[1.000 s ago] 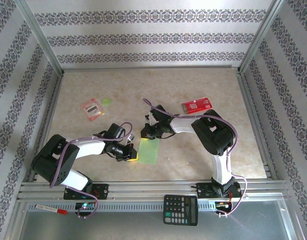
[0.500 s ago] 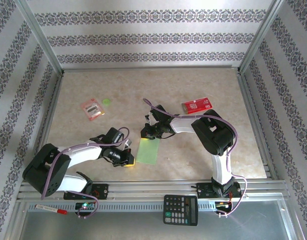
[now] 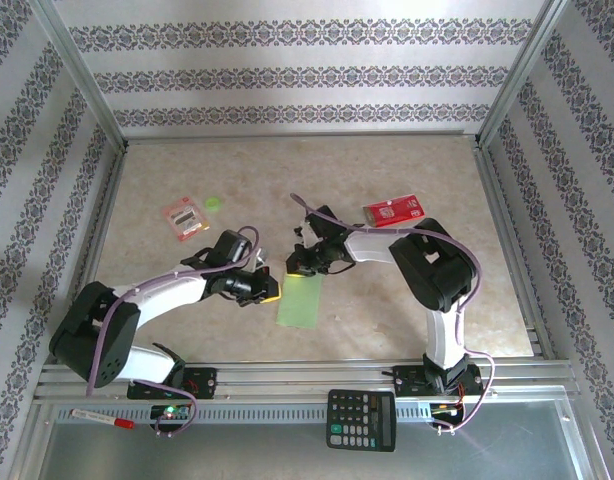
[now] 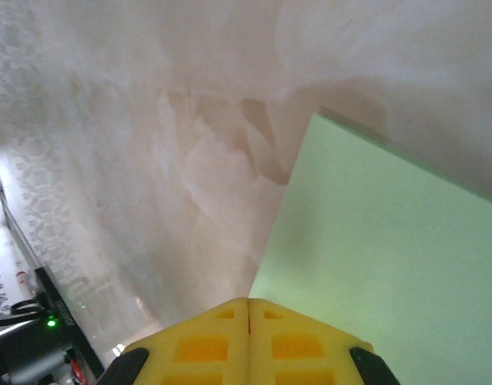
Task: Fold a paper plane with a square sheet of paper (pick it up from the middle)
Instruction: Fold the square sheet of paper in half at the bottom-center of the table.
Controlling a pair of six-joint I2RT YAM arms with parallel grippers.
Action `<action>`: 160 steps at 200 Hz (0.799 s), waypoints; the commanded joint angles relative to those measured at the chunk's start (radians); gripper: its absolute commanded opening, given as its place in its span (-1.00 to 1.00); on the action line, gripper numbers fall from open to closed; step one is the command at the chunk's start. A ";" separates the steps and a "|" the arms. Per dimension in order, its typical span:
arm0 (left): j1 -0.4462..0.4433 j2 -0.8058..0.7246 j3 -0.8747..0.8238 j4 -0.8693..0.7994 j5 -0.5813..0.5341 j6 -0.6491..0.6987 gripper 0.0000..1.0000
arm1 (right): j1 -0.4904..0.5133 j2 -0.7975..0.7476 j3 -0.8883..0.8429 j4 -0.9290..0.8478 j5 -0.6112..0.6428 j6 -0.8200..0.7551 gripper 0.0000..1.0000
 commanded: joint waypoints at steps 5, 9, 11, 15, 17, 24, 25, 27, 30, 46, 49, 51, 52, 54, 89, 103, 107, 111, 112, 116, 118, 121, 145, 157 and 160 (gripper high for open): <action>0.004 0.041 0.024 0.067 -0.012 -0.043 -1.00 | -0.049 -0.125 -0.039 -0.021 -0.014 -0.027 -0.89; 0.002 0.048 0.021 0.077 -0.012 -0.046 -1.00 | -0.056 -0.135 -0.047 -0.022 -0.010 -0.028 -0.89; 0.001 0.051 0.021 0.084 -0.012 -0.050 -1.00 | -0.060 -0.139 -0.051 -0.022 -0.009 -0.028 -0.89; -0.003 0.057 0.015 0.099 -0.012 -0.058 -1.00 | -0.065 -0.146 -0.058 -0.022 -0.006 -0.028 -0.89; -0.004 0.060 0.012 0.109 -0.011 -0.061 -1.00 | -0.067 -0.149 -0.062 -0.022 -0.005 -0.027 -0.88; -0.009 0.070 0.008 0.133 -0.008 -0.071 -1.00 | -0.074 -0.153 -0.068 -0.020 0.001 -0.024 -0.88; -0.010 0.073 0.008 0.135 -0.007 -0.072 -1.00 | -0.074 -0.154 -0.069 -0.020 0.002 -0.024 -0.88; -0.011 0.077 0.008 0.137 -0.006 -0.072 -1.00 | -0.074 -0.155 -0.069 -0.019 0.003 -0.023 -0.88; -0.012 0.083 0.010 0.141 -0.006 -0.073 -1.00 | -0.075 -0.155 -0.070 -0.019 0.005 -0.021 -0.88; -0.011 0.118 0.023 0.146 -0.007 -0.064 -1.00 | -0.067 -0.144 -0.069 0.002 0.013 -0.001 -0.88; -0.011 0.126 0.026 0.149 -0.007 -0.063 -1.00 | -0.065 -0.141 -0.070 0.010 0.013 0.004 -0.88; -0.011 0.130 0.028 0.151 -0.007 -0.063 -1.00 | -0.063 -0.139 -0.069 0.013 0.013 0.007 -0.88; -0.011 0.132 0.030 0.151 -0.007 -0.061 -1.00 | -0.063 -0.138 -0.069 0.015 0.013 0.009 -0.88; -0.012 0.137 0.031 0.151 -0.010 -0.059 -1.00 | -0.061 -0.136 -0.070 0.019 0.013 0.012 -0.88; -0.010 0.196 0.030 0.137 -0.035 -0.025 -1.00 | -0.026 -0.092 -0.051 0.055 0.010 0.049 -0.87; -0.010 0.218 0.022 0.138 -0.037 -0.017 -1.00 | -0.011 -0.072 -0.038 0.064 0.005 0.059 -0.86; -0.009 0.223 0.020 0.140 -0.039 -0.016 -1.00 | -0.007 -0.066 -0.033 0.062 0.004 0.060 -0.86; -0.009 0.227 0.017 0.141 -0.039 -0.014 -1.00 | -0.003 -0.060 -0.027 0.061 0.004 0.063 -0.86; -0.009 0.228 0.016 0.142 -0.039 -0.014 -1.00 | -0.002 -0.058 -0.027 0.062 0.004 0.064 -0.86; -0.009 0.231 0.012 0.144 -0.041 -0.012 -1.00 | 0.002 -0.052 -0.024 0.061 0.004 0.066 -0.85; -0.009 0.233 0.010 0.145 -0.041 -0.011 -1.00 | 0.005 -0.049 -0.021 0.063 0.004 0.067 -0.85; -0.009 0.235 0.008 0.148 -0.041 -0.012 -1.00 | 0.007 -0.044 -0.019 0.064 0.005 0.068 -0.85; -0.009 0.245 -0.010 0.143 -0.046 0.001 -1.00 | 0.030 -0.006 0.002 0.064 -0.001 0.080 -0.85; -0.010 0.245 -0.020 0.142 -0.050 0.004 -1.00 | 0.045 0.010 0.006 0.063 0.001 0.084 -0.85; -0.009 0.245 -0.022 0.143 -0.052 0.004 -1.00 | 0.048 0.013 0.006 0.063 0.002 0.084 -0.85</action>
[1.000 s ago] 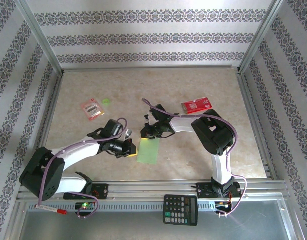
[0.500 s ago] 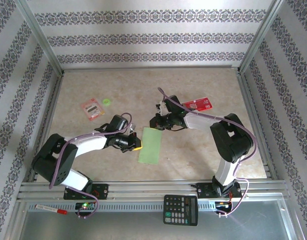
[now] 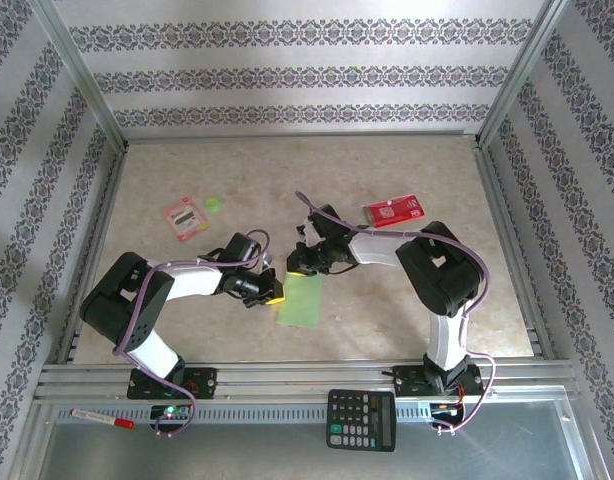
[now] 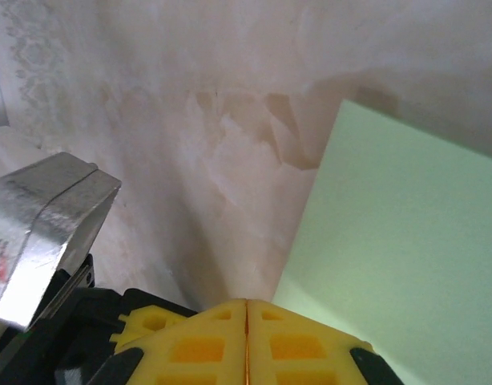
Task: Fold a paper plane with a square sheet of paper (pick it up from the middle)
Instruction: Fold the square sheet of paper in half at the bottom-center of the table.
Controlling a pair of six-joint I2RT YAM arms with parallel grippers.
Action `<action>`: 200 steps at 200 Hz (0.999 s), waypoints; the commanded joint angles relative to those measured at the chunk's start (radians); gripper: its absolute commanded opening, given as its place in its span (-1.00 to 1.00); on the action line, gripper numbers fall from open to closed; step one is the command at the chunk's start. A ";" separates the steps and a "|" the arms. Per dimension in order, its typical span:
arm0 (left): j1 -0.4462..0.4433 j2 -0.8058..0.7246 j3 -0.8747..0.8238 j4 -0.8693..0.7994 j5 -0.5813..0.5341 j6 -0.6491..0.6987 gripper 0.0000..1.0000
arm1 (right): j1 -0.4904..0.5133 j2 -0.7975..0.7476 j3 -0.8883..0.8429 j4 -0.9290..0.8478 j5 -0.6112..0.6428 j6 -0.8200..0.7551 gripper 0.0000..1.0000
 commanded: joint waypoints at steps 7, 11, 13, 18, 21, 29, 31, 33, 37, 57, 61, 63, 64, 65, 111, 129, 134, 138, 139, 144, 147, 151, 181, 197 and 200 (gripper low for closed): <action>-0.007 0.023 -0.037 0.001 -0.038 0.038 -1.00 | 0.030 0.041 0.035 0.020 -0.001 0.021 -0.85; -0.007 0.024 -0.039 -0.001 -0.039 0.038 -1.00 | 0.033 0.046 0.035 0.019 0.001 0.022 -0.85; -0.007 0.024 -0.039 0.000 -0.039 0.038 -1.00 | 0.034 0.048 0.037 0.020 0.002 0.024 -0.85; -0.007 0.024 -0.041 -0.001 -0.038 0.041 -1.00 | 0.036 0.054 0.037 0.020 0.004 0.026 -0.85; -0.007 0.024 -0.040 -0.003 -0.040 0.043 -1.00 | 0.038 0.058 0.039 0.020 0.003 0.026 -0.85; -0.007 0.026 -0.042 -0.007 -0.041 0.046 -1.00 | 0.040 0.066 0.044 0.016 0.009 0.026 -0.85; -0.007 0.026 -0.042 -0.008 -0.042 0.047 -1.00 | 0.040 0.068 0.046 0.012 0.011 0.025 -0.85; -0.007 0.024 -0.044 -0.011 -0.042 0.048 -1.00 | 0.039 0.070 0.047 0.010 0.015 0.023 -0.85; -0.007 0.024 -0.043 -0.015 -0.041 0.050 -1.00 | 0.036 0.074 0.051 0.002 0.022 0.020 -0.85; -0.007 0.020 -0.049 -0.034 -0.047 0.061 -1.00 | 0.013 0.093 0.064 -0.017 0.042 0.007 -0.86; -0.007 0.019 -0.052 -0.036 -0.048 0.062 -1.00 | 0.010 0.097 0.067 -0.019 0.045 0.005 -0.86; -0.007 0.020 -0.053 -0.036 -0.047 0.062 -1.00 | 0.006 0.101 0.070 -0.022 0.047 0.002 -0.87; -0.007 0.021 -0.053 -0.036 -0.048 0.063 -1.00 | 0.005 0.101 0.071 -0.023 0.048 0.001 -0.87; -0.008 0.021 -0.054 -0.037 -0.048 0.063 -1.00 | 0.004 0.102 0.072 -0.025 0.049 0.001 -0.87; -0.018 0.048 -0.097 -0.029 -0.051 0.068 -1.00 | -0.060 0.157 0.127 -0.055 0.065 -0.006 -0.89; -0.028 0.059 -0.108 -0.014 -0.053 0.062 -1.00 | -0.084 0.178 0.162 -0.073 0.077 -0.004 -0.90; -0.030 0.062 -0.110 -0.009 -0.052 0.062 -1.00 | -0.092 0.183 0.170 -0.076 0.080 -0.002 -0.90; -0.030 0.064 -0.110 -0.008 -0.053 0.061 -1.00 | -0.097 0.189 0.178 -0.076 0.082 0.000 -0.90; -0.030 0.063 -0.111 -0.007 -0.053 0.061 -1.00 | -0.099 0.189 0.179 -0.077 0.083 0.001 -0.91; -0.033 0.066 -0.110 -0.005 -0.053 0.061 -1.00 | -0.106 0.196 0.190 -0.082 0.084 0.003 -0.91; -0.033 0.068 -0.112 -0.005 -0.051 0.061 -1.00 | -0.111 0.201 0.197 -0.086 0.084 0.004 -0.91; -0.034 0.069 -0.110 -0.004 -0.051 0.062 -1.00 | -0.116 0.209 0.207 -0.092 0.085 0.004 -0.91; -0.040 0.071 -0.098 -0.008 -0.046 0.061 -1.00 | -0.155 0.245 0.286 -0.137 0.090 0.003 -0.92; -0.047 0.063 -0.080 -0.007 -0.037 0.051 -1.00 | -0.185 0.236 0.311 -0.146 0.074 -0.002 -0.92; -0.049 0.060 -0.077 -0.004 -0.036 0.045 -1.00 | -0.191 0.228 0.314 -0.148 0.068 -0.004 -0.92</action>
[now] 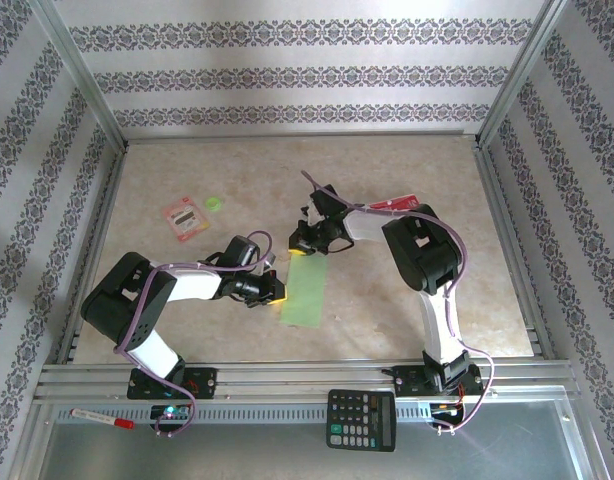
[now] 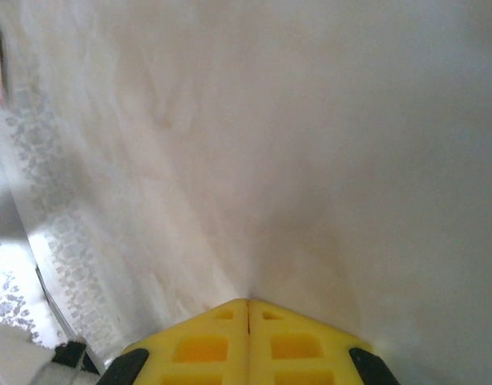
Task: Fold a paper plane with a square sheet of paper (pick it up from the middle)
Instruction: Fold the square sheet of paper in half at the bottom-center of the table.
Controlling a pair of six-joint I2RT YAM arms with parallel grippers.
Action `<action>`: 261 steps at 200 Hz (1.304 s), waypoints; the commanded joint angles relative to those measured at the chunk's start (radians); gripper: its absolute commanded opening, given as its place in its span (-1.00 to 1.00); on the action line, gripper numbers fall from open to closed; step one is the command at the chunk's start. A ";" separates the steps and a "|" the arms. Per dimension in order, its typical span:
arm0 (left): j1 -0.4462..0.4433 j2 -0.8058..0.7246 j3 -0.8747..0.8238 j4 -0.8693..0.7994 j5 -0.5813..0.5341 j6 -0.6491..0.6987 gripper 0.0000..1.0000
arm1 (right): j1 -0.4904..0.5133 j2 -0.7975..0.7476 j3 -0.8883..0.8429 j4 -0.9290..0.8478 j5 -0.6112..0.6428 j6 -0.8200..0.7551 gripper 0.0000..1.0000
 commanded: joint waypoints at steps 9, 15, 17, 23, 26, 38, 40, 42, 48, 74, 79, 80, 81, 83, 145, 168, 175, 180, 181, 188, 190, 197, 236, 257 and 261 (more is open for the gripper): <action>-0.045 0.041 -0.013 -0.118 -0.049 -0.015 -1.00 | -0.076 -0.016 0.043 -0.049 0.063 -0.032 -0.91; -0.050 0.030 -0.007 -0.103 -0.041 -0.033 -1.00 | -0.087 -0.043 0.037 -0.061 0.057 -0.052 -0.91; -0.052 0.027 -0.003 -0.096 -0.038 -0.040 -1.00 | -0.090 -0.053 0.035 -0.066 0.055 -0.059 -0.90; -0.059 0.017 0.001 -0.073 -0.030 -0.064 -1.00 | -0.099 -0.086 0.021 -0.083 0.048 -0.084 -0.88; -0.060 0.011 0.004 -0.059 -0.027 -0.077 -1.00 | -0.103 -0.105 0.012 -0.092 0.044 -0.096 -0.87; -0.078 -0.016 0.013 0.000 -0.014 -0.135 -0.95 | -0.116 -0.191 -0.043 -0.128 0.044 -0.143 -0.83; -0.081 -0.021 0.012 0.008 -0.014 -0.145 -0.93 | -0.117 -0.207 -0.055 -0.133 0.045 -0.152 -0.83; -0.083 -0.026 0.012 0.019 -0.013 -0.156 -0.92 | -0.118 -0.215 -0.067 -0.138 0.047 -0.159 -0.82; -0.094 -0.040 0.014 0.046 -0.014 -0.189 -0.87 | -0.119 -0.266 -0.106 -0.153 0.052 -0.180 -0.79; -0.113 -0.108 -0.015 0.158 -0.038 -0.305 -0.76 | -0.097 -0.502 -0.318 -0.217 0.126 -0.219 -0.67; -0.113 -0.121 -0.022 0.166 -0.044 -0.312 -0.75 | -0.087 -0.549 -0.364 -0.224 0.142 -0.219 -0.65; -0.113 -0.123 -0.023 0.167 -0.045 -0.313 -0.75 | -0.084 -0.559 -0.372 -0.227 0.147 -0.220 -0.65; -0.114 -0.126 -0.023 0.166 -0.046 -0.313 -0.75 | -0.082 -0.568 -0.381 -0.230 0.151 -0.220 -0.64; -0.113 -0.132 -0.023 0.164 -0.051 -0.310 -0.74 | -0.078 -0.585 -0.396 -0.235 0.159 -0.219 -0.63; -0.130 -0.049 0.130 -0.110 -0.108 -0.080 -1.00 | 0.113 -0.971 -0.714 -0.216 0.230 -0.094 -0.34; -0.118 0.037 0.176 -0.039 -0.130 -0.085 -1.00 | 0.167 -1.006 -0.780 -0.163 0.269 -0.038 -0.29; -0.113 0.068 0.196 -0.038 -0.144 -0.083 -1.00 | 0.168 -1.006 -0.789 -0.160 0.280 -0.031 -0.28; -0.108 0.087 0.200 -0.030 -0.154 -0.085 -1.00 | 0.168 -1.007 -0.791 -0.160 0.287 -0.029 -0.28; -0.106 0.089 0.201 -0.027 -0.155 -0.086 -1.00 | 0.168 -1.007 -0.791 -0.160 0.288 -0.029 -0.28; -0.096 0.107 0.198 -0.001 -0.171 -0.096 -1.00 | 0.168 -1.003 -0.789 -0.161 0.293 -0.028 -0.28; -0.093 0.113 0.197 0.006 -0.177 -0.101 -1.00 | 0.168 -1.004 -0.789 -0.161 0.295 -0.027 -0.28; -0.083 0.126 0.188 0.025 -0.195 -0.114 -1.00 | 0.168 -1.004 -0.788 -0.159 0.298 -0.022 -0.28; -0.051 0.146 0.161 0.092 -0.318 -0.166 -1.00 | 0.169 -0.974 -0.765 -0.155 0.305 -0.016 -0.25; -0.050 0.159 0.167 0.108 -0.353 -0.194 -1.00 | 0.186 -0.926 -0.745 -0.133 0.295 0.011 -0.24; -0.051 0.162 0.168 0.108 -0.352 -0.195 -1.00 | 0.190 -0.917 -0.743 -0.127 0.298 0.018 -0.24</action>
